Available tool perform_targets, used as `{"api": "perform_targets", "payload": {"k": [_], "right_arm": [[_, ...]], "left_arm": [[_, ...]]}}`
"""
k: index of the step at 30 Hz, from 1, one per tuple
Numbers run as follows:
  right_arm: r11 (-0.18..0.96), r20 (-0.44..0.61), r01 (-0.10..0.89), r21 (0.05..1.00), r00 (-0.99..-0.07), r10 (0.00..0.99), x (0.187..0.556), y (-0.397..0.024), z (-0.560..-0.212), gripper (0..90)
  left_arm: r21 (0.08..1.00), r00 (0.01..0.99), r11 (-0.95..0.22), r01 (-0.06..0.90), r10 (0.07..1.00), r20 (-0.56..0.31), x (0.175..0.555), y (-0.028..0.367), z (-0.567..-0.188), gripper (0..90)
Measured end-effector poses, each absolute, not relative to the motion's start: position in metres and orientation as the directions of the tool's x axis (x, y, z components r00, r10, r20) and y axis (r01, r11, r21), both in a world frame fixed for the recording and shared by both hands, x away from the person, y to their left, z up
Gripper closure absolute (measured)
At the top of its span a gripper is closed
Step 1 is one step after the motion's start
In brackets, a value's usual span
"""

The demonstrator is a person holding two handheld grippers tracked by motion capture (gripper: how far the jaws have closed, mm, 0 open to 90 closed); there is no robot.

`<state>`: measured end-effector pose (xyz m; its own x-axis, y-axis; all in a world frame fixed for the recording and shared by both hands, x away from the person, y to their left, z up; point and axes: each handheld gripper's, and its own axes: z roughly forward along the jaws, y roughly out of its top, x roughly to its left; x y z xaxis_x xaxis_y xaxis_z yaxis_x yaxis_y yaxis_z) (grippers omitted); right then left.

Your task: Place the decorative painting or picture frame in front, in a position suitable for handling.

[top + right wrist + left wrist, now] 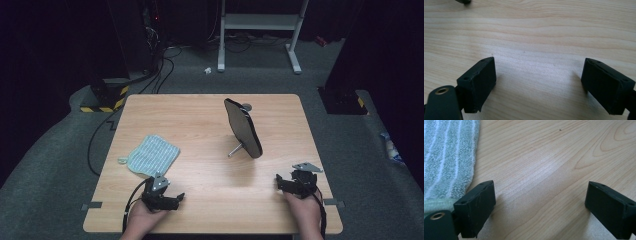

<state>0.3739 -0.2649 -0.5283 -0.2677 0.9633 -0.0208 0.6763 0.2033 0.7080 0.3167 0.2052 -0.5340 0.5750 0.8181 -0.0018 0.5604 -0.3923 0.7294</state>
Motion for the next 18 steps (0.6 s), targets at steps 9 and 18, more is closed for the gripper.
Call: {"api": "perform_targets", "payload": {"k": [9,18], "right_arm": [[0.191,-0.016,0.682,0.706,-0.255,0.967,0.3743,-0.2641,-0.5283,10.7],[0.19,-0.014,0.686,0.702,-0.254,0.967,0.3741,-0.2647,-0.5284,8.9]], "left_arm": [[0.728,0.575,-0.393,0.561,0.818,-0.001,0.3163,0.2055,-0.5339,9.7],[0.727,0.573,-0.394,0.562,0.819,0.001,0.3159,0.2056,-0.5338,9.5]]}}
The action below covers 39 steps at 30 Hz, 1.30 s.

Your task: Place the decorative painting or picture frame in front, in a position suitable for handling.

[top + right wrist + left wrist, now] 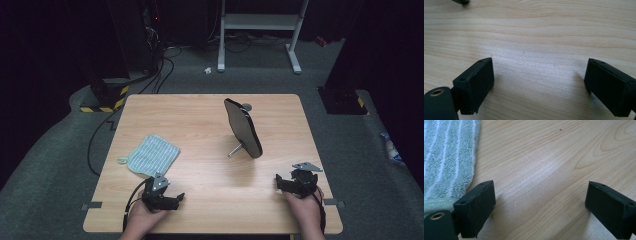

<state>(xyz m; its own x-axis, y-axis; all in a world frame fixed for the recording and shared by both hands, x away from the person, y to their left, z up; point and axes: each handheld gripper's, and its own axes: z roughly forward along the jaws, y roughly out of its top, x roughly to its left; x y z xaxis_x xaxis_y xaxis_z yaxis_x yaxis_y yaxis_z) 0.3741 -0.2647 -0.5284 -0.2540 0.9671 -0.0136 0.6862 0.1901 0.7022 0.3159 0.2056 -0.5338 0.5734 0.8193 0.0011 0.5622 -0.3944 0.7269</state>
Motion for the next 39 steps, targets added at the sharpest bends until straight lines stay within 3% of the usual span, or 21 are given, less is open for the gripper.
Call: {"api": "perform_targets", "payload": {"k": [10,16,20,28,39], "right_arm": [[0.196,-0.017,0.684,0.703,-0.26,0.966,0.374,-0.265,-0.528,9.2],[0.197,-0.018,0.676,0.71,-0.262,0.965,0.372,-0.265,-0.528,13.4],[0.196,-0.016,0.679,0.708,-0.262,0.965,0.371,-0.266,-0.528,13.5],[0.215,-0.024,0.668,0.713,-0.283,0.959,0.37,-0.266,-0.526,13.5],[0.221,-0.01,0.606,0.764,-0.332,0.943,0.361,-0.262,-0.514,15.3]], "left_arm": [[0.727,0.558,-0.387,0.567,0.83,0.006,0.316,0.205,-0.534,8.7],[0.734,0.562,-0.384,0.56,0.827,0.004,0.314,0.205,-0.533,13.5],[0.744,0.578,-0.429,0.512,0.813,0.071,0.307,0.2,-0.533,14.5],[0.736,0.575,-0.393,0.552,0.818,0.005,0.311,0.203,-0.533,14.1],[0.732,0.578,-0.395,0.555,0.816,0.002,0.312,0.202,-0.534,12.1]]}}
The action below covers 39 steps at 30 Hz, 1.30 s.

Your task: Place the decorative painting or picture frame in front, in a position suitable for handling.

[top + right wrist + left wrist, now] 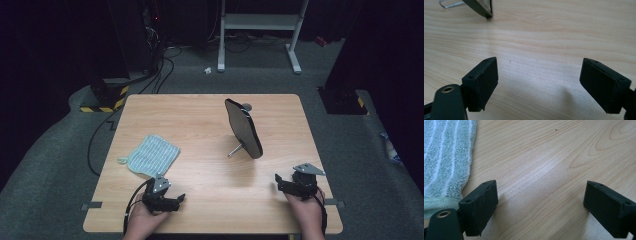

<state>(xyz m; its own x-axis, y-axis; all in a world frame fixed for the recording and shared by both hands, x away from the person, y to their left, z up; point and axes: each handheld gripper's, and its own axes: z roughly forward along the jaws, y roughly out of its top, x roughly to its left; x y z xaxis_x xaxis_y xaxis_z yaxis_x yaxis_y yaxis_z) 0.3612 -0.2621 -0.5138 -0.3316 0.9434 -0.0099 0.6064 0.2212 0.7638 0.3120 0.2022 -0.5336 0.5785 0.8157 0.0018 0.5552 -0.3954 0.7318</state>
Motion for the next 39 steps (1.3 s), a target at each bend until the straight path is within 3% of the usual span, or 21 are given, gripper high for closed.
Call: {"api": "perform_targets", "payload": {"k": [21,39], "right_arm": [[0.191,0.035,0.52,0.833,-0.393,0.919,0.352,-0.25,-0.485,16.8],[0.226,0.011,0.436,0.871,-0.477,0.879,0.364,-0.228,-0.468,18.2]], "left_arm": [[0.73,0.582,-0.4,0.555,0.813,0.003,0.311,0.204,-0.534,10.7],[0.733,0.575,-0.39,0.557,0.818,-0.001,0.309,0.206,-0.534,14.0]]}}
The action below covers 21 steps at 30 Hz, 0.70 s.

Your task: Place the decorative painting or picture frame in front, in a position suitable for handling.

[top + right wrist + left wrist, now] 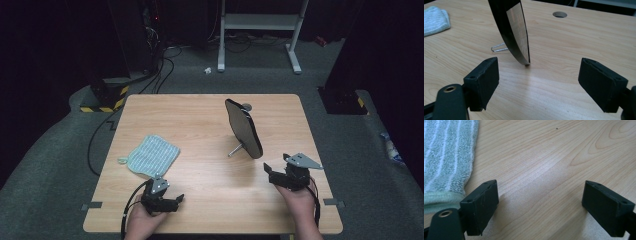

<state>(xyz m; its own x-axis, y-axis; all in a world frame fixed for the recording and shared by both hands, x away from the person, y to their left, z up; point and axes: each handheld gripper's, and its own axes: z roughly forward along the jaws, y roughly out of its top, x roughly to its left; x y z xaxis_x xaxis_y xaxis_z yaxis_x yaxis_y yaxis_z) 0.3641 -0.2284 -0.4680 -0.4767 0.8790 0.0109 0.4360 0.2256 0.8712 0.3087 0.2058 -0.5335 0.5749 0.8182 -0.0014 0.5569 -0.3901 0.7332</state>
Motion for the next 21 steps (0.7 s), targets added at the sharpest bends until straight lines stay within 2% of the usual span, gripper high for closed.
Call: {"api": "perform_targets", "payload": {"k": [13,18,21], "right_arm": [[0.229,0.021,0.412,0.882,-0.52,0.854,0.364,-0.214,-0.456,19.1],[0.194,0.026,0.365,0.911,-0.52,0.854,0.368,-0.211,-0.437,20.7],[0.192,0.028,0.356,0.915,-0.528,0.849,0.365,-0.209,-0.448,23.2]], "left_arm": [[0.733,0.575,-0.39,0.557,0.818,-0.001,0.309,0.206,-0.534,14.1],[0.734,0.574,-0.389,0.557,0.819,-0.001,0.309,0.206,-0.534,14.1],[0.734,0.575,-0.388,0.557,0.818,-0.003,0.309,0.206,-0.534,14.1]]}}
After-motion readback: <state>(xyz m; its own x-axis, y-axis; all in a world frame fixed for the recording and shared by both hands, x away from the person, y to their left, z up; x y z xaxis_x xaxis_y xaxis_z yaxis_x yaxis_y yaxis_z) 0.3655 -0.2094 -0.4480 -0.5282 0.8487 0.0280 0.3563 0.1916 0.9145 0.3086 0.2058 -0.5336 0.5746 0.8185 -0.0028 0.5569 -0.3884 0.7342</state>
